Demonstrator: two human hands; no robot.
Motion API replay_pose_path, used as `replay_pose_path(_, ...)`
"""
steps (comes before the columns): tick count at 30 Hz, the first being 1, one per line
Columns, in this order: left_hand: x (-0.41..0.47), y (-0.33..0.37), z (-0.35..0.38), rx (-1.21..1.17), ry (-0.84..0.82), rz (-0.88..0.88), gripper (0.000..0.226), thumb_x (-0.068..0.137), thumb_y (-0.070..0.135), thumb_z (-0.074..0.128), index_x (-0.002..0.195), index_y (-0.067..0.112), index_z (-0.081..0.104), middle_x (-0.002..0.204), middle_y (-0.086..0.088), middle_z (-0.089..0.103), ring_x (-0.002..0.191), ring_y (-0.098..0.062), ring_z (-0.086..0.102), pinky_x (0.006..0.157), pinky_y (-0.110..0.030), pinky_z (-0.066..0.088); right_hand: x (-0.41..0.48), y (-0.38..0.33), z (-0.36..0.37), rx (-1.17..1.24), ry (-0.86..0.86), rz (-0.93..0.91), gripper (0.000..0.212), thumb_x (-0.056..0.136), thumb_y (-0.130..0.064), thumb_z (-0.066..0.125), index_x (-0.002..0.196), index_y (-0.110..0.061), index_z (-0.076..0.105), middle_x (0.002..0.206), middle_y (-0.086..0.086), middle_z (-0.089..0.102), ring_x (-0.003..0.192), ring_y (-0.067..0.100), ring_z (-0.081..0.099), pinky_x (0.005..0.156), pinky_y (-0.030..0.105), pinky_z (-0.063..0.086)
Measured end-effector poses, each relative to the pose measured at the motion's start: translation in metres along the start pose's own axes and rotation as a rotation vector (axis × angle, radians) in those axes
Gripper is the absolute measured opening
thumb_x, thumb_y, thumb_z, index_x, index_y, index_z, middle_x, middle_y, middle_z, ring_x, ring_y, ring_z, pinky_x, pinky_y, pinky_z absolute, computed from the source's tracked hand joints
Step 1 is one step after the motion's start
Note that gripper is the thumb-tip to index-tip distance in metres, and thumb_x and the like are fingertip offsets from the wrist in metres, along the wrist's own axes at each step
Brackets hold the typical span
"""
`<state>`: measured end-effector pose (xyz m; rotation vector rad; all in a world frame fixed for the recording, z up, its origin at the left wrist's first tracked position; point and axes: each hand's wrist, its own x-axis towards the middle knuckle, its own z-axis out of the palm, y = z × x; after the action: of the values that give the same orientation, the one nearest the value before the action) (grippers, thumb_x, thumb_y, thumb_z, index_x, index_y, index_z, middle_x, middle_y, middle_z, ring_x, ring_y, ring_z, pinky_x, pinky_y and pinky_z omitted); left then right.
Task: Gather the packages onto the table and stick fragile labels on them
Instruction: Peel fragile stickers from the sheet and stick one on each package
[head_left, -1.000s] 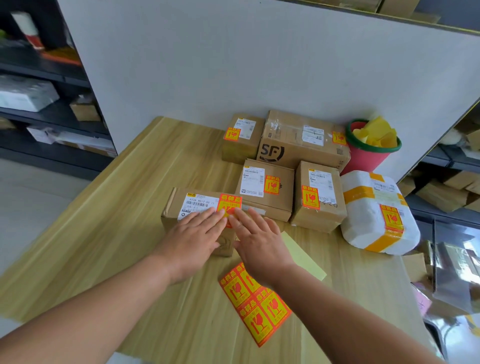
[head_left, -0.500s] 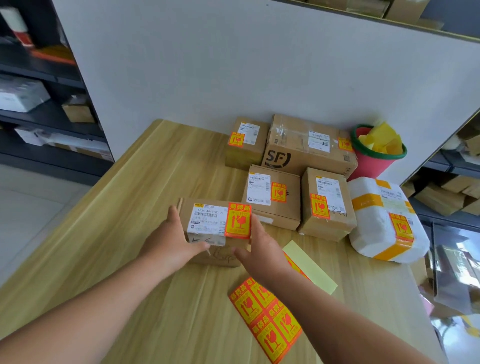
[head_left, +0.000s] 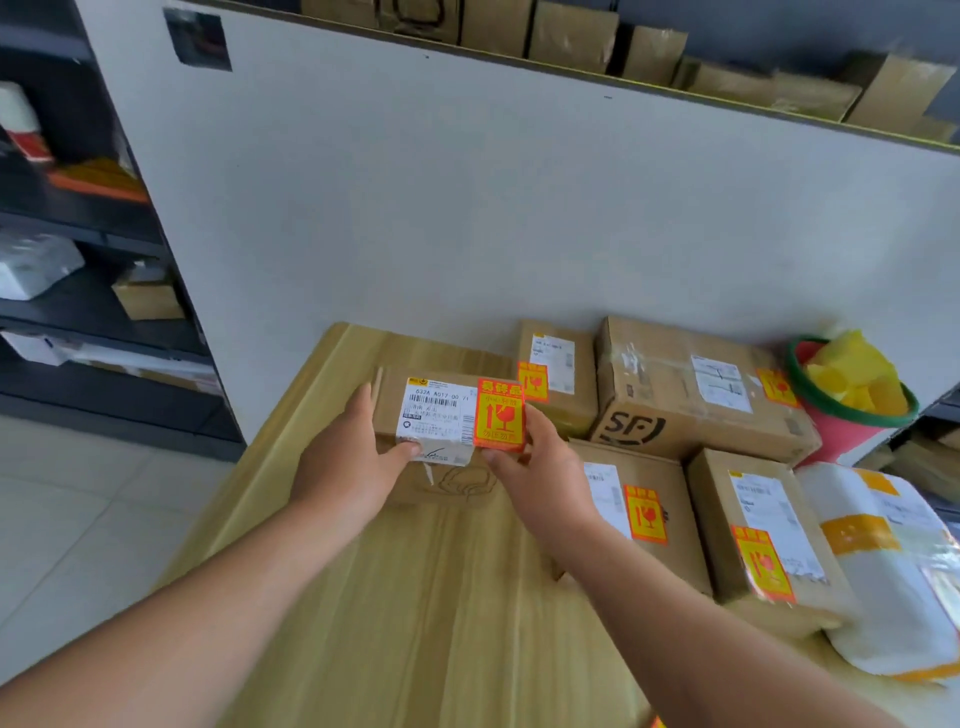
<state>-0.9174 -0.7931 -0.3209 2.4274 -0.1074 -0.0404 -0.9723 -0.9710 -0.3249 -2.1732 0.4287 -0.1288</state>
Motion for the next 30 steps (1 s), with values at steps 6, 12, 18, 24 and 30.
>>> replay_pose_path(6,0.103,0.000,0.012,-0.077,0.024,0.061,0.062,0.084,0.030,0.067,0.136,0.025,0.035,0.127,0.005,0.059,0.106,-0.021,0.059,0.076,-0.029,0.044,0.092,-0.018,0.014,0.053,0.058,-0.008,0.034,0.083,-0.025,0.070,0.104,-0.043,0.050,0.087,-0.022,0.065,0.080,0.000,0.062,0.068,0.026,0.049)
replay_pose_path(12,0.185,0.003,0.048,-0.118,0.001,0.103,0.056,0.084,0.028,0.067,0.132,0.028,0.037,0.121,0.011,0.061,0.100,-0.018,0.060,0.071,-0.030,0.045,0.169,-0.008,0.014,0.030,0.053,0.045,0.027,0.085,-0.031,0.069,0.105,-0.041,0.054,0.088,-0.023,0.062,0.086,0.003,0.061,0.071,0.026,0.047)
replay_pose_path(18,0.246,0.010,0.083,-0.152,-0.034,0.121,0.058,0.083,0.030,0.067,0.133,0.027,0.037,0.117,0.010,0.063,0.099,-0.017,0.059,0.071,-0.030,0.044,0.231,0.008,0.014,-0.047,0.125,0.039,0.017,0.089,-0.035,0.063,0.105,-0.037,0.060,0.087,-0.022,0.061,0.082,-0.004,0.055,0.062,0.017,0.037)
replay_pose_path(24,0.283,0.009,0.106,-0.122,-0.089,0.141,0.057,0.086,0.036,0.063,0.136,0.025,0.037,0.119,0.008,0.062,0.103,-0.020,0.059,0.074,-0.032,0.045,0.268,0.026,0.013,-0.175,0.133,0.017,0.020,0.093,-0.038,0.056,0.111,-0.031,0.059,0.090,-0.014,0.063,0.081,0.009,0.058,0.065,0.027,0.041)
replay_pose_path(30,0.275,0.018,0.101,-0.087,-0.093,0.065,0.097,0.083,0.040,0.067,0.151,0.017,0.002,0.154,-0.008,0.025,0.139,-0.026,0.029,0.109,-0.040,0.031,0.260,0.032,0.005,-0.193,0.107,0.134,0.060,0.095,-0.045,0.049,0.147,-0.020,0.031,0.142,0.003,0.049,0.126,0.023,0.049,0.098,0.040,0.045)
